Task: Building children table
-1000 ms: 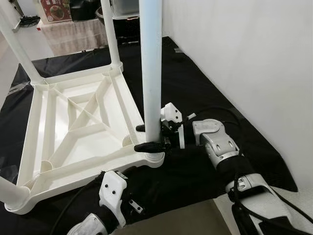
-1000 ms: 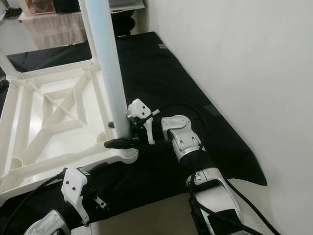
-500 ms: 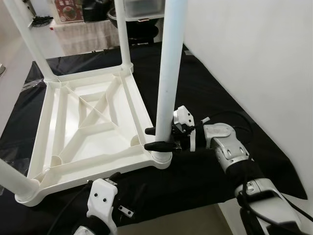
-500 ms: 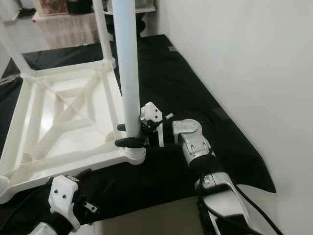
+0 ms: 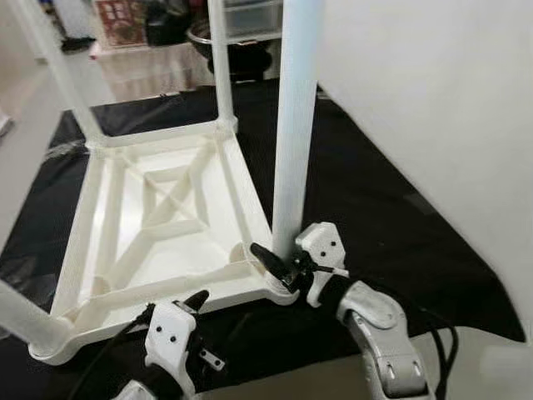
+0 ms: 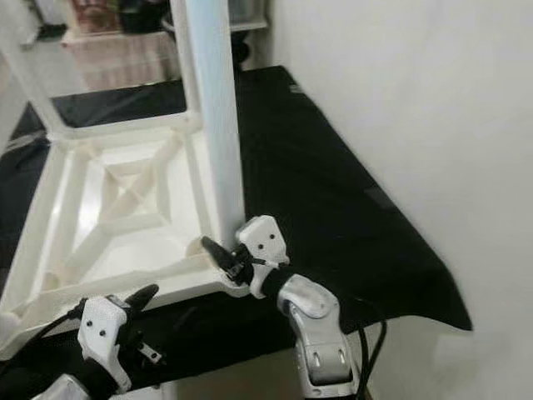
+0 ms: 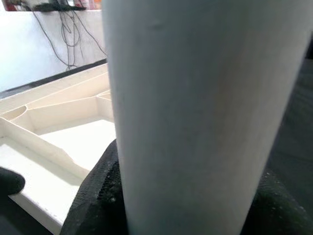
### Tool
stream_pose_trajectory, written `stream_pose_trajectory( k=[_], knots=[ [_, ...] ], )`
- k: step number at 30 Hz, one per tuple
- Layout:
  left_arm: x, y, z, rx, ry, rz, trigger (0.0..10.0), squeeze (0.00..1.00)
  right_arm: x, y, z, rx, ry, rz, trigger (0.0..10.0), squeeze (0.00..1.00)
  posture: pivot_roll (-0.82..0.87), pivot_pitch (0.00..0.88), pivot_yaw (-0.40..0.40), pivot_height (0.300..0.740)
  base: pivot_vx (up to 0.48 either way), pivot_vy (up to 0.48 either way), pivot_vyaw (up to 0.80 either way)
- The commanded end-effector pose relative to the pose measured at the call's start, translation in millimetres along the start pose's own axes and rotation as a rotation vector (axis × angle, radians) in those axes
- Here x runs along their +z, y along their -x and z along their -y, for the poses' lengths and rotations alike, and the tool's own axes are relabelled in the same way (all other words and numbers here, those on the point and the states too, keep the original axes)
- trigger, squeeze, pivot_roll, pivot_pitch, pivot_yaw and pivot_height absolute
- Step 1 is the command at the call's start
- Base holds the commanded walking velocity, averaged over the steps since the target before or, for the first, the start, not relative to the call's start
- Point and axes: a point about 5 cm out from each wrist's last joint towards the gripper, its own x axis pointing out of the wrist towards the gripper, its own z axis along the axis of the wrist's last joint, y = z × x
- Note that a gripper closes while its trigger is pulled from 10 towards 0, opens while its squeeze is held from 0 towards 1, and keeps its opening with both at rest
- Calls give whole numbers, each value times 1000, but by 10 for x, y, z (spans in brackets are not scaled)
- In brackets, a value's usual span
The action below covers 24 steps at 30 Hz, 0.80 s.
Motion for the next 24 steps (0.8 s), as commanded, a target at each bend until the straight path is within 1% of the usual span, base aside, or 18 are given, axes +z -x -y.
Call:
stream_pose_trajectory(
  k=[1,4,5,6,7,9,10,11,12,13,14,15,16,17,19,22,23,24],
  knots=[
    [-77,14,-6,-2,22,-37,10000,0,-181,-21,7,64,-75,-78,10000,1000,42,183,31,740,0,0,0],
    [-77,14,-6,-2,22,-37,10000,0,-181,-21,7,64,-75,-78,10000,1000,42,183,31,740,0,0,0],
    [-75,4,-1,-9,30,-33,10000,0,-82,-80,37,114,-73,-49,10000,1000,46,181,27,740,0,0,0],
    [-67,-5,6,-19,36,-28,10000,0,21,-137,91,216,-76,-6,10000,0,53,177,23,740,0,0,0],
    [-67,-5,6,-19,36,-28,10000,0,21,-137,91,216,-76,-6,10000,0,53,177,23,740,0,0,0],
    [-20,-6,13,-39,54,-20,10000,0,132,-183,192,385,-46,20,10000,0,56,175,22,740,0,0,0],
    [27,10,10,-49,65,-14,10000,0,155,-178,236,477,-11,22,10000,0,59,171,20,740,0,0,0],
    [27,10,10,-49,65,-14,10000,0,155,-178,236,477,-11,22,10000,0,59,171,20,740,0,0,0],
    [64,26,7,-56,71,-9,10000,0,164,-177,278,531,2,13,10000,0,62,172,18,740,0,0,0],
    [64,26,7,-56,71,-9,10000,0,164,-177,278,531,2,13,10000,0,62,172,18,740,0,0,0],
    [85,37,11,-62,74,-7,10000,0,190,-186,325,578,-11,13,10000,0,62,172,18,740,0,0,0],
    [85,37,11,-62,74,-7,10000,0,190,-186,325,578,-11,13,10000,0,62,172,18,740,0,0,0],
    [80,32,55,-78,76,-8,10000,0,293,-249,461,636,-23,13,10000,0,64,167,11,740,0,0,0],
    [80,32,55,-78,76,-8,10000,0,293,-249,461,636,-23,13,10000,0,64,167,11,740,0,0,0],
    [65,19,89,-92,75,-10,10000,0,377,-316,553,657,-5,4,10000,0,66,165,7,740,0,0,0],
    [55,12,99,-97,75,-9,10000,0,410,-339,579,682,0,-3,10000,0,69,165,3,740,0,0,0],
    [-2,-2,87,-101,82,-18,10000,0,397,-320,588,724,-5,-29,8667,0,70,162,3,740,0,0,0],
    [-2,-2,87,-101,82,-18,10000,0,397,-320,588,724,-5,-29,8667,0,70,162,3,740,0,0,0]
  ],
)
